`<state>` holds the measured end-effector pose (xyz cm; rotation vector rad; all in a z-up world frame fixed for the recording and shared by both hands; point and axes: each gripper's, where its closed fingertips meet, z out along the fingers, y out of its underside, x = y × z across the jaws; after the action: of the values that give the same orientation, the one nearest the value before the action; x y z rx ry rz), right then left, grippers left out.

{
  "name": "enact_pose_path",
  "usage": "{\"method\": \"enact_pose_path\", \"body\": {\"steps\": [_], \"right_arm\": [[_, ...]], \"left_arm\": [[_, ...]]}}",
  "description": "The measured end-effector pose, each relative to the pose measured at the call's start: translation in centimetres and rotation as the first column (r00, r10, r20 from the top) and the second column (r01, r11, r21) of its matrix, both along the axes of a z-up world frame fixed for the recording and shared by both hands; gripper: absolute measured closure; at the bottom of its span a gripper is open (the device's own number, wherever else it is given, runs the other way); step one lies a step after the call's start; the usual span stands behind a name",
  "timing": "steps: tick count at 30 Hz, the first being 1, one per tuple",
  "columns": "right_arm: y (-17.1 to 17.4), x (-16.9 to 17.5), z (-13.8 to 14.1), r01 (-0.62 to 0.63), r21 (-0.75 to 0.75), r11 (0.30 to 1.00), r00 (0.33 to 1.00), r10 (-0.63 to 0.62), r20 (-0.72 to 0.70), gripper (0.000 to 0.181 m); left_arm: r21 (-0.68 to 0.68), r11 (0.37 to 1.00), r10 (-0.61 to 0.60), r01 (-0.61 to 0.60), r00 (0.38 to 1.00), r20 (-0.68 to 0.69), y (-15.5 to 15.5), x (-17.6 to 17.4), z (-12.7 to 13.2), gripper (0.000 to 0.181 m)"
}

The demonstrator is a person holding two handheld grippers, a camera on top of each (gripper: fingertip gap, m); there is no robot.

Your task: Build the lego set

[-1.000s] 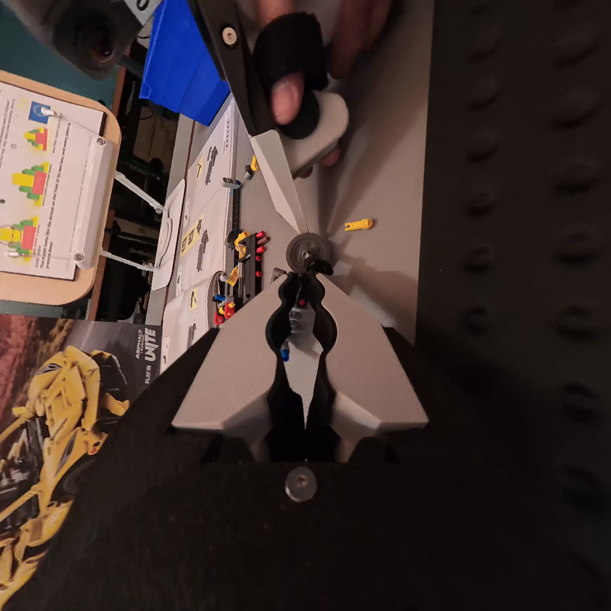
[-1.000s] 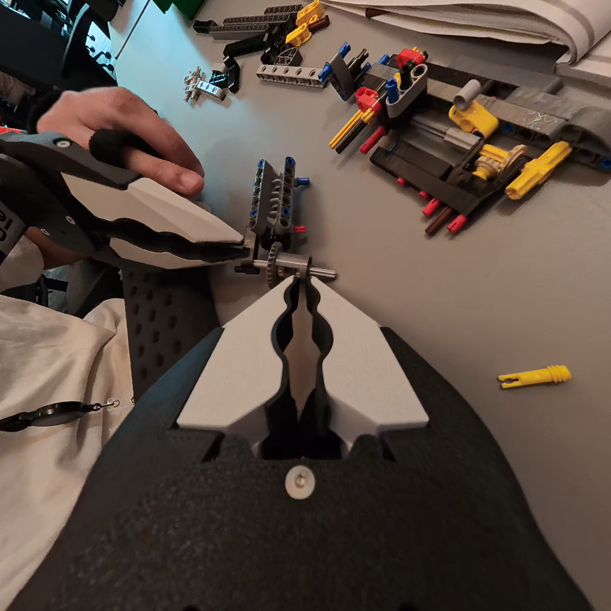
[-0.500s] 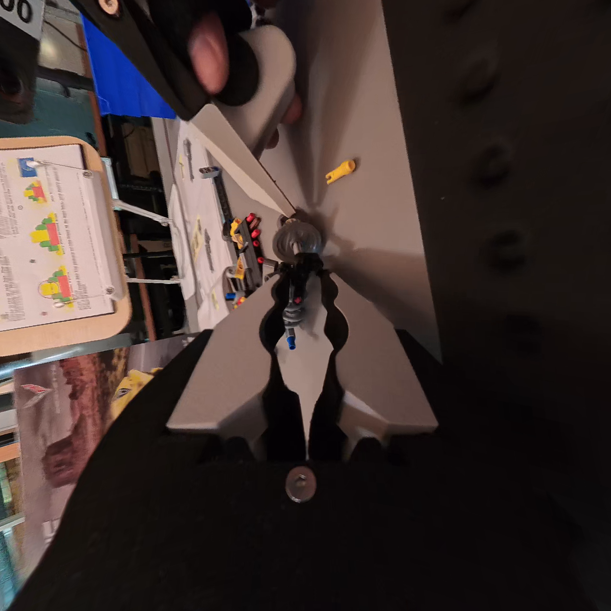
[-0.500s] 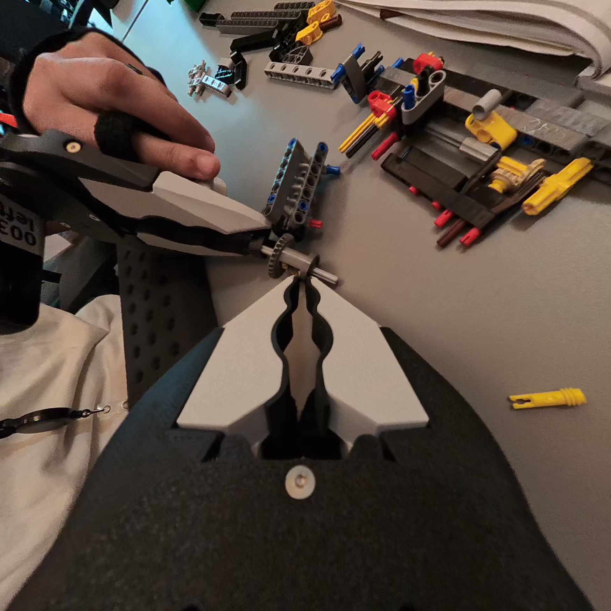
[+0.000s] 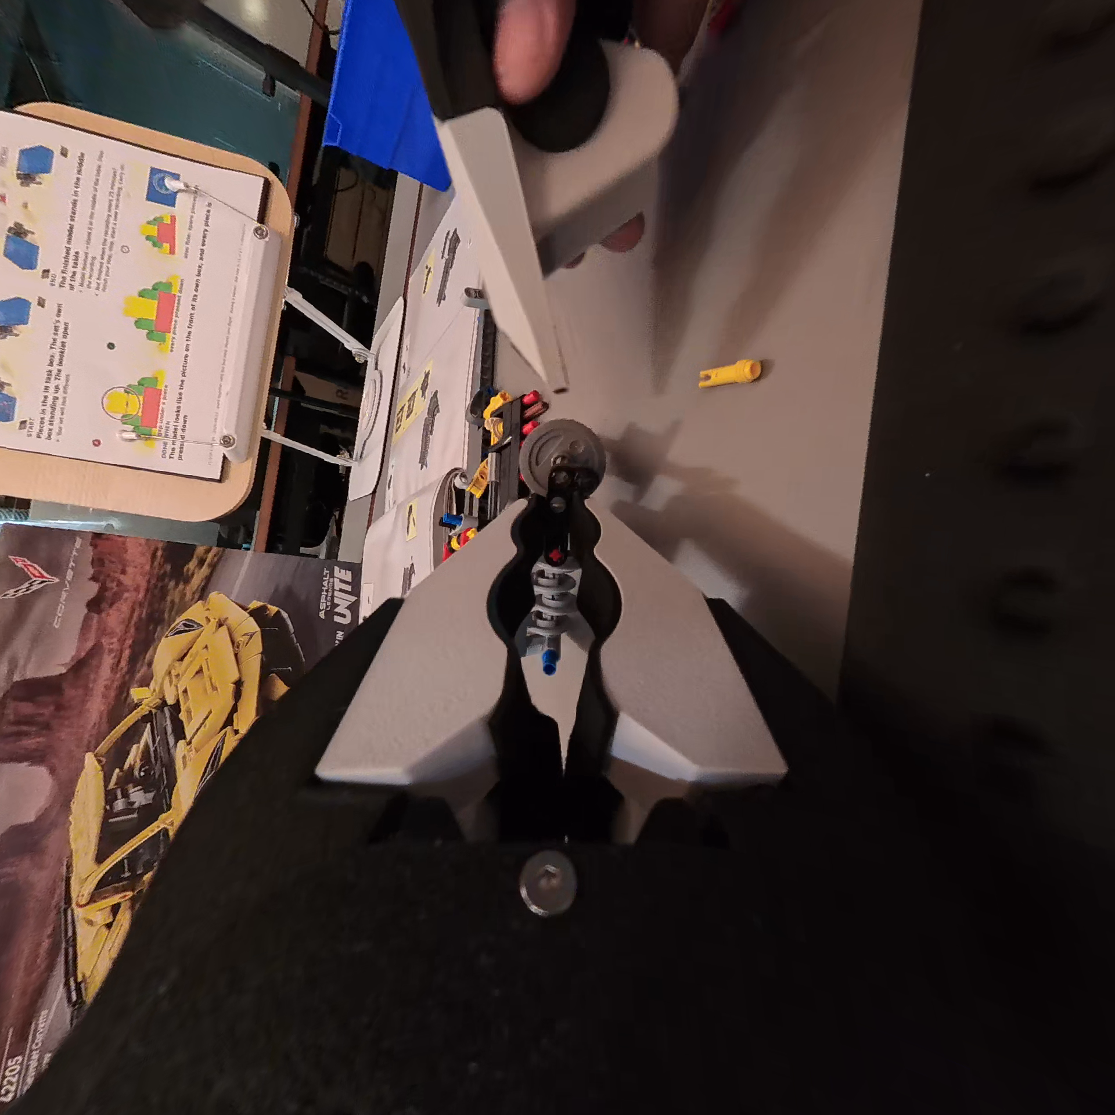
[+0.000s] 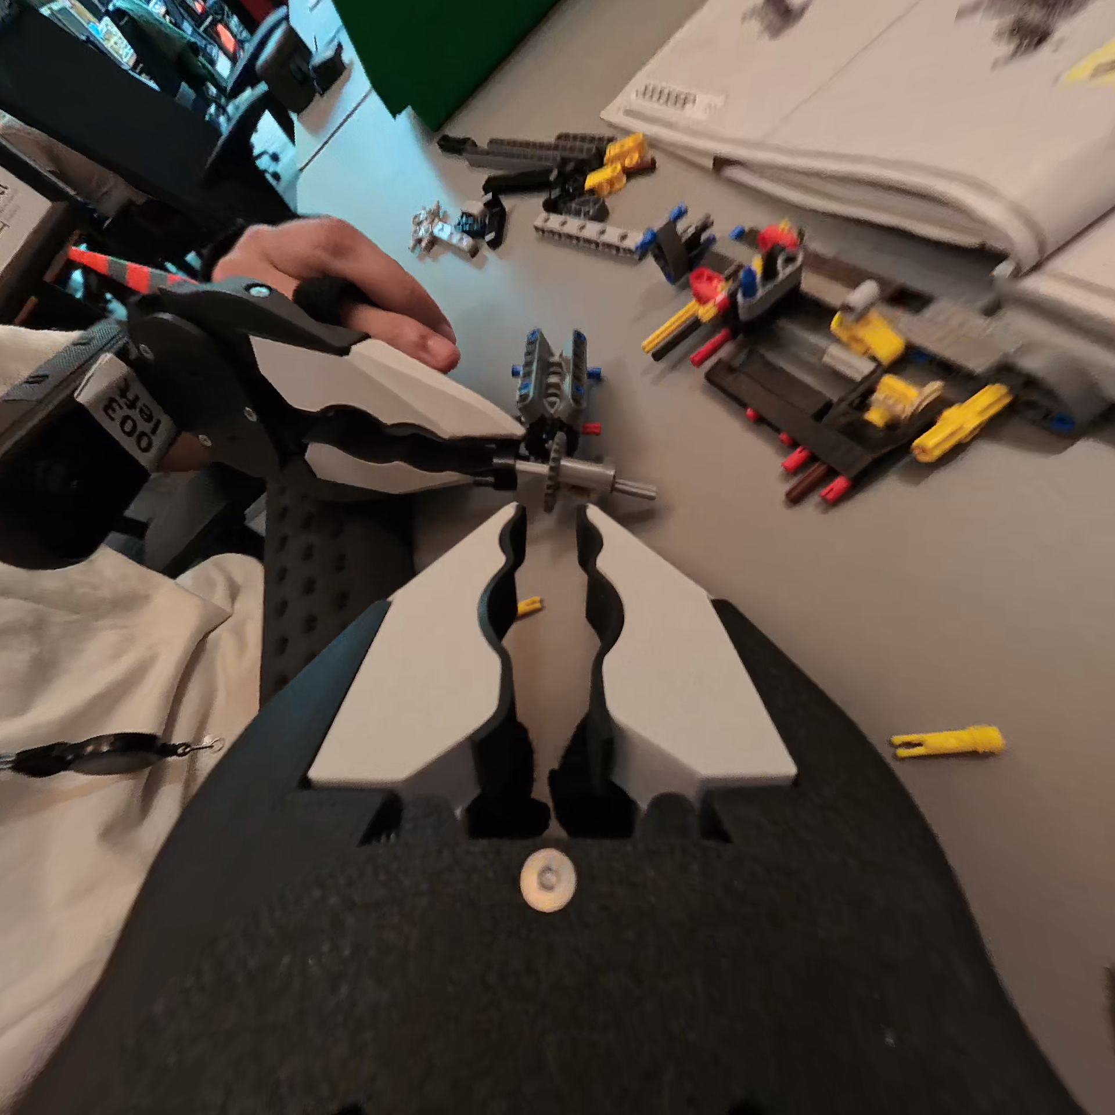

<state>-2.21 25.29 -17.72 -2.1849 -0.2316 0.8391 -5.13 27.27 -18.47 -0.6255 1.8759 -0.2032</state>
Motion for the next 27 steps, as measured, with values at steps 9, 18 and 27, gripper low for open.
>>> {"method": "enact_pose_path", "body": {"steps": [9, 18, 27], "right_arm": [[1.1, -0.6, -0.4, 0.031, 0.035, 0.999, 0.995, -0.034, 0.090, 0.179], [1.4, -0.5, 1.7, 0.103, 0.030, 0.994, 0.977, -0.095, -0.191, 0.180], [0.7, -1.2, 2.6, 0.013, 0.092, 0.996, 0.984, 0.003, -0.179, 0.180]], "left_arm": [[-0.025, 1.000, 0.000, 0.000, 1.000, 0.004, -0.1, 0.4, 0.1, 0.175], [-0.234, 0.972, 0.046, -0.032, 0.998, 0.053, 0.4, 0.8, 1.9, 0.175], [-0.251, 0.963, -0.066, 0.096, 0.990, 0.126, -0.3, 0.4, 2.9, 0.175]]}}
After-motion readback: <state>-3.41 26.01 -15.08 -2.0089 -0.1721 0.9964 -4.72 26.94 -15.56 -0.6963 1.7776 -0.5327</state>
